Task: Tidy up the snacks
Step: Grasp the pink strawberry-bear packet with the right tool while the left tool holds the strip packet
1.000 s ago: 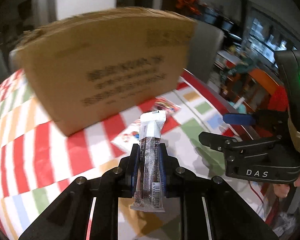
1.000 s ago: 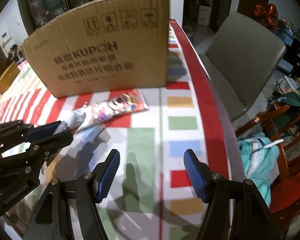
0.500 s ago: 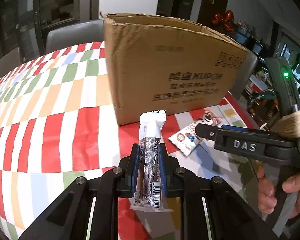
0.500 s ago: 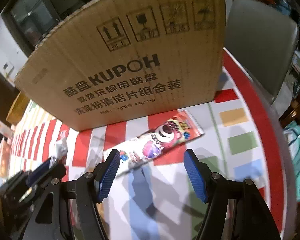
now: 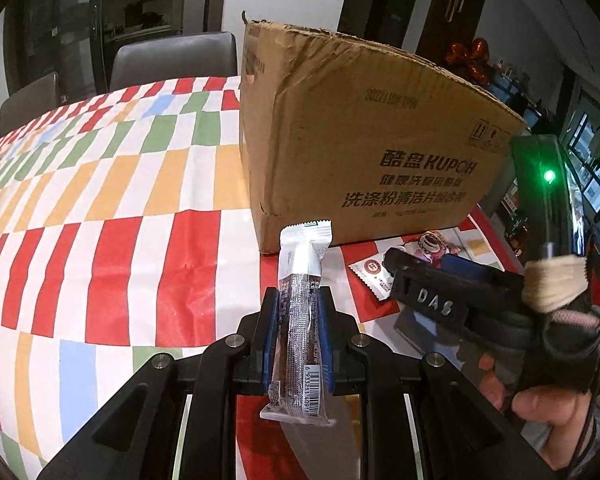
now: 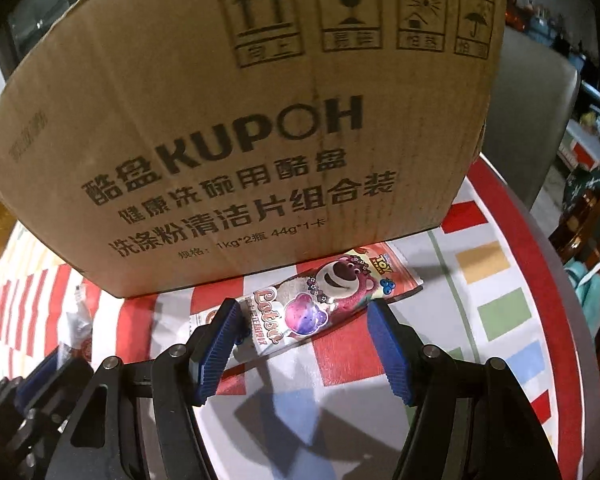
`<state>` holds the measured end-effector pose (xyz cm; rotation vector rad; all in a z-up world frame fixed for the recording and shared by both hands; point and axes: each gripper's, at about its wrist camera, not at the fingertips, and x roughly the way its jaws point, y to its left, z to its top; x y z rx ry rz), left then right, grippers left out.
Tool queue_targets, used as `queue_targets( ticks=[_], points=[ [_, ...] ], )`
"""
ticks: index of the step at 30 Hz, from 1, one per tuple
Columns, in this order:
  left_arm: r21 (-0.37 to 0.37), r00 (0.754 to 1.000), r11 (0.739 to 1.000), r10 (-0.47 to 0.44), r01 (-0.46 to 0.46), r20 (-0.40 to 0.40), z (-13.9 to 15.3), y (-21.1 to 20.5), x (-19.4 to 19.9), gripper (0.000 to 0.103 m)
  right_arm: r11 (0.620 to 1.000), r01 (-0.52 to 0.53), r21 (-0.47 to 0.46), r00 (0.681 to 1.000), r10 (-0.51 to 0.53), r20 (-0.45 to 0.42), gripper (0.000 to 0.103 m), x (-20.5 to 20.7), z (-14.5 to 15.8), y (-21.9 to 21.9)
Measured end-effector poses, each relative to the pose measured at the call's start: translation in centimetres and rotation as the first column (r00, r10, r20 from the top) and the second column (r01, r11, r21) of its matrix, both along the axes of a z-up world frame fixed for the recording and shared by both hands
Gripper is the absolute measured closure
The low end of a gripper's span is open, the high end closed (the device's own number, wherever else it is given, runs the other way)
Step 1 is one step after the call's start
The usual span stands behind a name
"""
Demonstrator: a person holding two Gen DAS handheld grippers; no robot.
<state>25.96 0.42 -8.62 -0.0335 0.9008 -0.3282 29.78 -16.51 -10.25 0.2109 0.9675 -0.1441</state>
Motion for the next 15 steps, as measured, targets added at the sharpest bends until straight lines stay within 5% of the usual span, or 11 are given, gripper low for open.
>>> queue_targets(
  ticks=[15],
  points=[
    [-0.005,0.997,0.997,-0.075,0.076,0.008,0.4,-1.7,-2.1,0.084,0.962,-0.26,-0.086,0.965,0.258,-0.043,0.043,-6.1,-0.7,0.0]
  ],
)
